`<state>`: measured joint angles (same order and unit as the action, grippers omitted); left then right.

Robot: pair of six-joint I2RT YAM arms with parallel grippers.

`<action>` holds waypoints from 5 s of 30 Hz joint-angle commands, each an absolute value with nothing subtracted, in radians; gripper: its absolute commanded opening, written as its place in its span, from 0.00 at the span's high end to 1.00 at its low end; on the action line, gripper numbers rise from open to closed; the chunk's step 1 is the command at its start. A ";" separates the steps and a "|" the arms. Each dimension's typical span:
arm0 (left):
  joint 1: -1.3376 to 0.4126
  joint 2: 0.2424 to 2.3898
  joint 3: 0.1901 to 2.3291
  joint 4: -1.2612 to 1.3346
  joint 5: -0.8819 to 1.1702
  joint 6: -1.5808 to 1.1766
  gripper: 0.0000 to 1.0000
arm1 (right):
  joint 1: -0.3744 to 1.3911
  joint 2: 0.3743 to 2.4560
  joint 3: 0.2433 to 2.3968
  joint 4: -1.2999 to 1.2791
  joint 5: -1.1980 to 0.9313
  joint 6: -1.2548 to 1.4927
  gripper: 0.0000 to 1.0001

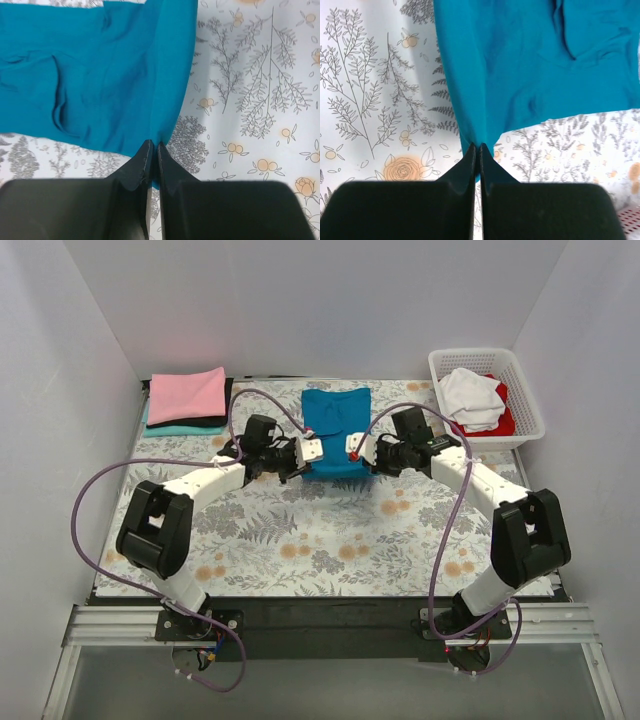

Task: Fold and stack the t-shirts
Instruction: Fold the tshirt

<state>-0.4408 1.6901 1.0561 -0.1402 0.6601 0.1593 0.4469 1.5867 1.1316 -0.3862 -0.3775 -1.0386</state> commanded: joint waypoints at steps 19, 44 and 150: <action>-0.529 1.129 0.948 -0.822 0.916 0.200 1.00 | 0.638 1.193 1.125 -0.925 -0.457 -0.974 0.99; -0.167 1.975 1.523 -0.701 0.919 0.048 0.96 | 0.488 2.150 1.916 -0.956 -0.540 -1.173 0.99; -0.436 1.355 0.923 -0.199 0.811 -0.061 0.66 | 0.525 2.266 1.914 -0.890 -0.855 -0.474 0.72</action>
